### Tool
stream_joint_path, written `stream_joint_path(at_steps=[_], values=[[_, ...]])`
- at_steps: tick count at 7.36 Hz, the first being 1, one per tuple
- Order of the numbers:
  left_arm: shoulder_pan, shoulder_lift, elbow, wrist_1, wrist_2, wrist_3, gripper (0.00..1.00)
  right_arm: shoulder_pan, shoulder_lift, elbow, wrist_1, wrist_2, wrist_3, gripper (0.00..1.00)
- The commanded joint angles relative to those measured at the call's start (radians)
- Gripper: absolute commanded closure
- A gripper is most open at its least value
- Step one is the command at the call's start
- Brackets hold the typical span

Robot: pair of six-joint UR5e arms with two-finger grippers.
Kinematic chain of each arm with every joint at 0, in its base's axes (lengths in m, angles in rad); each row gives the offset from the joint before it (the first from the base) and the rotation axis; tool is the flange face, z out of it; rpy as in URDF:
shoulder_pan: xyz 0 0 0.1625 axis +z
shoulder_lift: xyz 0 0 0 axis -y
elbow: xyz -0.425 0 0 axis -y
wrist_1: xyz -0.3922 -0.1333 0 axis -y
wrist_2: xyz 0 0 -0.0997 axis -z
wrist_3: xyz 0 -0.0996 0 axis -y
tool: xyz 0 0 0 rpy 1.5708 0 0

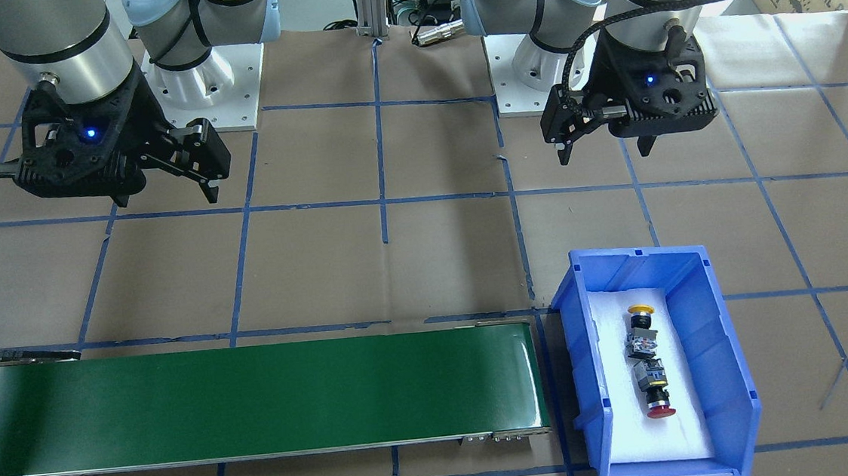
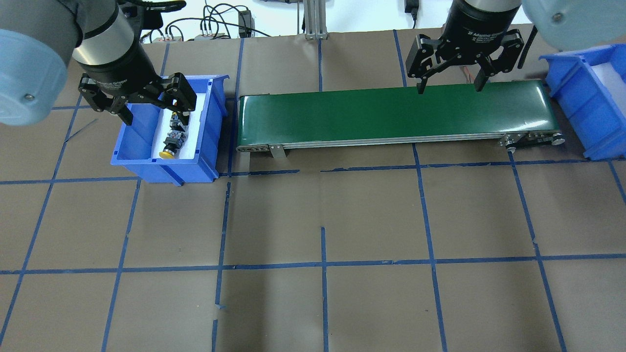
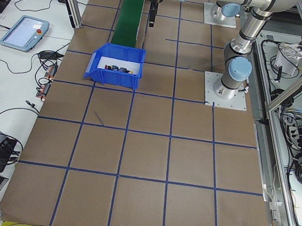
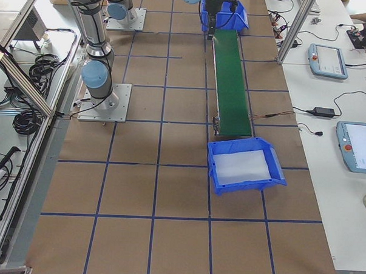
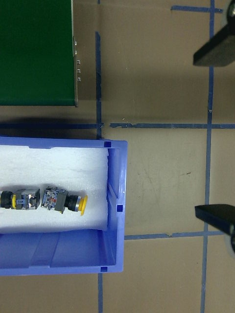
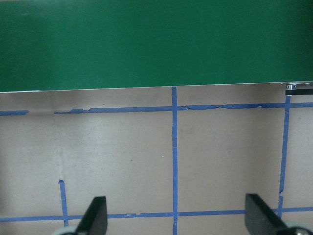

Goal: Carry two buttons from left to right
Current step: 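Move the left gripper over the blue bin above the red-capped button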

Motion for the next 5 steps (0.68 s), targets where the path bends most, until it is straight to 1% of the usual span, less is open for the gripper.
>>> stream_joint_path(at_steps=[1,5], values=[[0.002,0.005,0.007,0.007,-0.001,0.009,0.00,0.000,0.000,0.000,0.000,-0.001,0.000,0.00],[0.049,0.008,0.015,0.010,-0.001,0.014,0.00,0.000,0.000,0.000,0.000,-0.001,0.000,0.00]])
